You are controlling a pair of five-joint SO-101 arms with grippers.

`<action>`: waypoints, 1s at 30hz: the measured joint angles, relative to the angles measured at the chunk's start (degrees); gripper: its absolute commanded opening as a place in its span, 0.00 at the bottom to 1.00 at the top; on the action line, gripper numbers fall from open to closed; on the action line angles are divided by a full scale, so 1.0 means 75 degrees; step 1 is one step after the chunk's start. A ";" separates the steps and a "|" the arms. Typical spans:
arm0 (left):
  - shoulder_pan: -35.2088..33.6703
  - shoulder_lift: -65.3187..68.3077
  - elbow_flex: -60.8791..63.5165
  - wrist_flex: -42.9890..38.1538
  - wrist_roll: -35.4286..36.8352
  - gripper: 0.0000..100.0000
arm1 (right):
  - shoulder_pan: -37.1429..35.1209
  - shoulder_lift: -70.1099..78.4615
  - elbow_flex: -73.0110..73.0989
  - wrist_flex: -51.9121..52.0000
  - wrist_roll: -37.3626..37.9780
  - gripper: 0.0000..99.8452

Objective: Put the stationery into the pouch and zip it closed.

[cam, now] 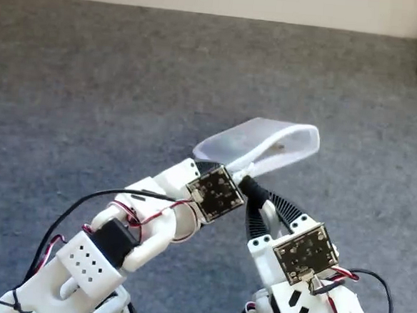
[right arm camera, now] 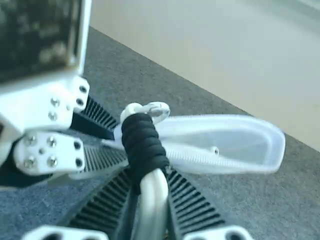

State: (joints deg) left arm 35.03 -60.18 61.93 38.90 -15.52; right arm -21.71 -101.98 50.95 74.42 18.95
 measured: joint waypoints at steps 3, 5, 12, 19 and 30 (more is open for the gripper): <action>0.0000 0.0000 0.0023 0.0000 0.0176 0.01 | 0.0445 0.0000 0.0141 -0.0258 -0.0094 0.00; 0.0000 -0.0035 0.0023 -0.0012 0.0223 0.01 | 0.0785 0.0000 0.0387 -0.0539 -0.0176 0.00; -0.0293 -0.0059 0.0023 -0.0047 0.0223 0.01 | 0.1430 0.0012 0.0891 -0.1301 -0.0211 0.00; -0.0352 -0.0070 -0.0434 0.0926 0.0188 0.00 | 0.1700 0.0023 0.0891 -0.1418 -0.0211 0.00; -0.0856 -0.1231 -0.0610 0.2168 -0.0211 0.00 | 0.1700 0.0035 0.0891 -0.1453 -0.0211 0.00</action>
State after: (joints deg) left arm 28.62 -69.41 57.36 55.16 -17.10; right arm -8.97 -101.71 57.63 63.52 17.36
